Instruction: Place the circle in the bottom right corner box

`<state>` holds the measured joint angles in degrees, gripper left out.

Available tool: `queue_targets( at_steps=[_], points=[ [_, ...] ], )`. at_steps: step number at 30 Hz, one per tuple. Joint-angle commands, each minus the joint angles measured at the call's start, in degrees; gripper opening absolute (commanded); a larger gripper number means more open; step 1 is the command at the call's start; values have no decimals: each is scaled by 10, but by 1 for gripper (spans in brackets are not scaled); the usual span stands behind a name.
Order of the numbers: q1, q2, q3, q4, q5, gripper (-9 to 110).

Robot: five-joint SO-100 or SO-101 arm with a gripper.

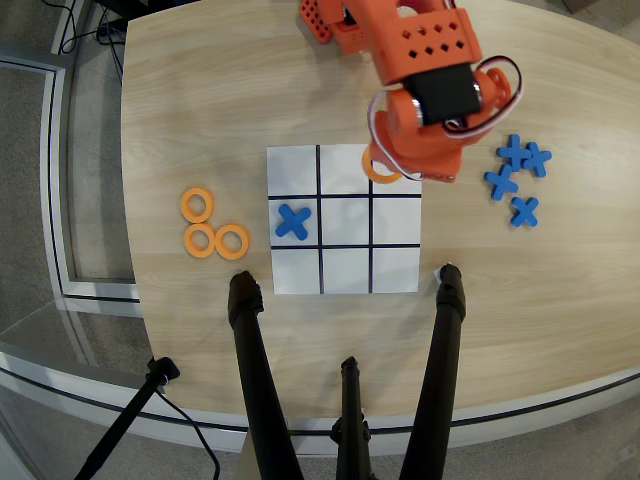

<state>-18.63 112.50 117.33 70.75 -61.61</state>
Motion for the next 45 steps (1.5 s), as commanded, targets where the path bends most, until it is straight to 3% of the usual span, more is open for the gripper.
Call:
queue_targets(
  at_steps=[1,9,23,45],
  points=[
    [3,-12,-30,-15,3,0],
    [77,-42,-36,-29,-22,0],
    [242,-84,95,-160,-105,0],
    [316,-154,102,-234,-127,0]
  ],
)
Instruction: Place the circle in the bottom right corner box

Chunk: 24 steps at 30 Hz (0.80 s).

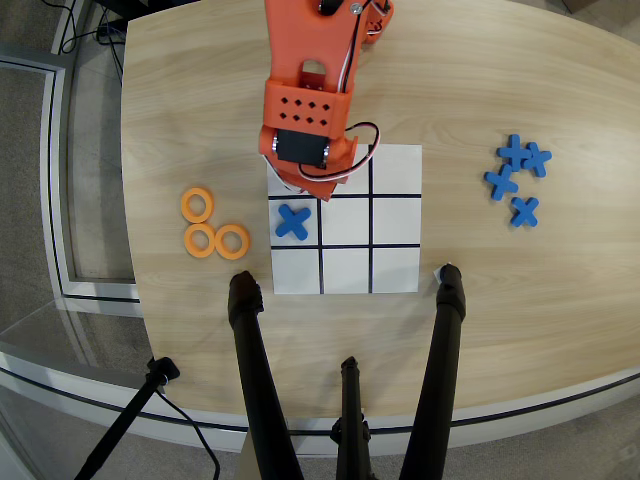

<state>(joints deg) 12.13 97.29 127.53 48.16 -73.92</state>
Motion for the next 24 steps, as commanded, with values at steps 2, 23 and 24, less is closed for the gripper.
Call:
queue_targets(
  at_steps=[2,23,24],
  points=[
    [11,-7,0,-14,-4,0],
    [22,9,-35,-2,-4,9],
    [23,12,-44,4,-4,9]
  ],
)
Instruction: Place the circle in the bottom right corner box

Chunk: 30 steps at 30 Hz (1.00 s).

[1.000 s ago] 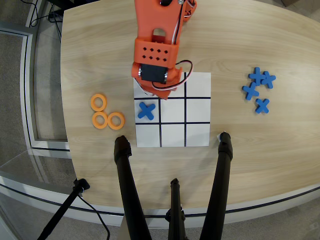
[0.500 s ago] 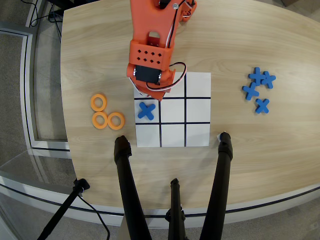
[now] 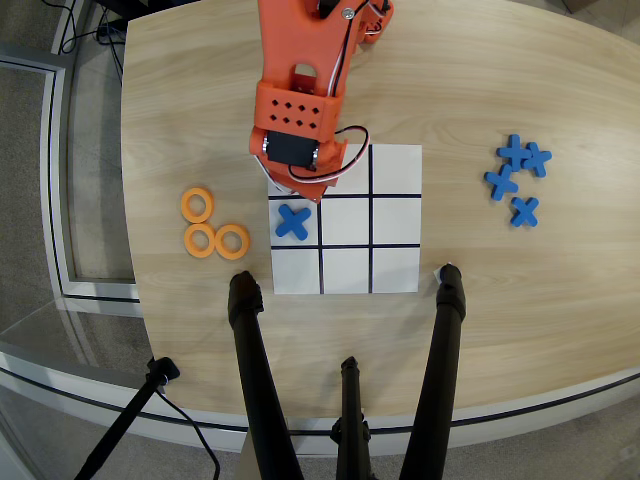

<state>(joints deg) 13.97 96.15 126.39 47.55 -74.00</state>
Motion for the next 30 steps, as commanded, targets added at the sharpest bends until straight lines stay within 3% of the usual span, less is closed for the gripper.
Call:
queue_targets(
  at_steps=[1,14,19,30],
  points=[
    [5,27,-43,18,-2,11],
    [11,158,-196,200,-21,11],
    [-4,293,-83,244,-54,11],
    [-43,631,344,157,-129,11]
  ],
)
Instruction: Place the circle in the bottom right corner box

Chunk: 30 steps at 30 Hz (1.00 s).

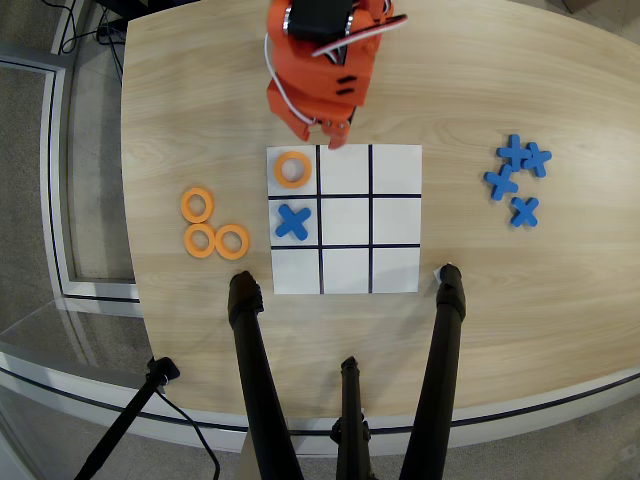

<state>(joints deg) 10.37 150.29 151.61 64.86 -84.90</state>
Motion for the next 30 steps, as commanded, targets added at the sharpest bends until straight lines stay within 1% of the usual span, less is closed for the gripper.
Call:
queue_targets(
  at_steps=[1,5,7,10,16,19,24,30],
  points=[
    [-10,126,129,-18,-27,11],
    [-13,227,235,-19,-54,10],
    [-9,263,268,-23,-55,0],
    [11,305,318,-38,-56,0],
    [87,366,318,34,-61,0],
    [168,425,319,79,-55,0],
    [367,442,319,84,-58,0],
    [700,442,319,86,-55,0]
  ],
)
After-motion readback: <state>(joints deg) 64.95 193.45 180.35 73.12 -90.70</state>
